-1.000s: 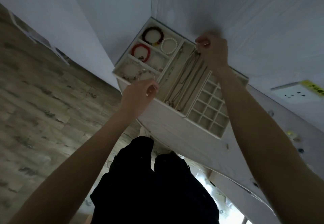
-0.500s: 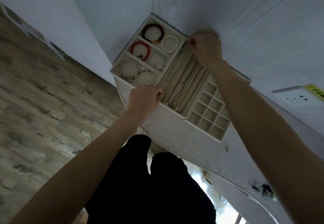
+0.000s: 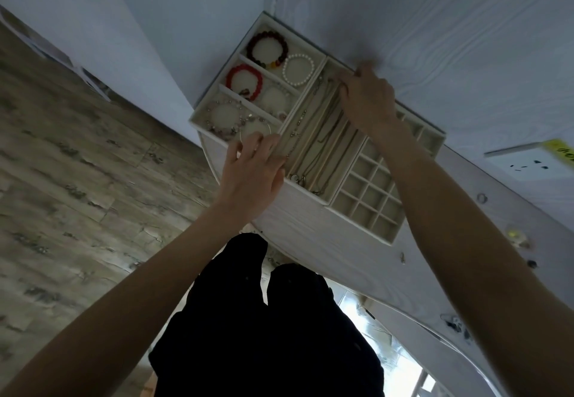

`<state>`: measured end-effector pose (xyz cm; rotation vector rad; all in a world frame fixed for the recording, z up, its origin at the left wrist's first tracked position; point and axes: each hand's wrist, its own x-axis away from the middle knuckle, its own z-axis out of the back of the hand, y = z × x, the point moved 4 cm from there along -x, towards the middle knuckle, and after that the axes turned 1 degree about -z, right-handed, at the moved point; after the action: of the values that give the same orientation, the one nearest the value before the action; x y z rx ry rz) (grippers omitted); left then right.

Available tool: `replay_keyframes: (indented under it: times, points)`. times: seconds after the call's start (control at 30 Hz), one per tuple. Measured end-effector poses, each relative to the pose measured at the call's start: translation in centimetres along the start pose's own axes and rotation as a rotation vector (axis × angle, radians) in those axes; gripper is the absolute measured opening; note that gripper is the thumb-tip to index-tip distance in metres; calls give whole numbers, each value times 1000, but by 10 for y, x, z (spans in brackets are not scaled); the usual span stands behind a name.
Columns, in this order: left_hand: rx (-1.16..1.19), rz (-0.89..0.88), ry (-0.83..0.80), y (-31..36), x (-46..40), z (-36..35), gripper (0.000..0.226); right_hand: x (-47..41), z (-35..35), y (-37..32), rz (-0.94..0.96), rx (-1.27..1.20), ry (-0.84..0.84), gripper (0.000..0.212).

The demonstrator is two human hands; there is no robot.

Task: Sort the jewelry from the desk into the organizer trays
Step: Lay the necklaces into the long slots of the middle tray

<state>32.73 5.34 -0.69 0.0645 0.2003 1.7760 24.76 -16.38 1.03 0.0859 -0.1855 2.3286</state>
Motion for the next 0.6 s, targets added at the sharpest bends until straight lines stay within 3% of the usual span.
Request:
replay_keyframes:
  times: [0.27,0.43,0.6]
  points:
    - [19,7,-5,2,5,0,18,-15,-9,-3,13,110,-108,40]
    - [-2,0,-14,2,5,-1,34,-14,-9,-3,-29,214,-65,36]
    - [-21,-3,5,4,6,-2,38,-11,-8,-10,38,135,-85,37]
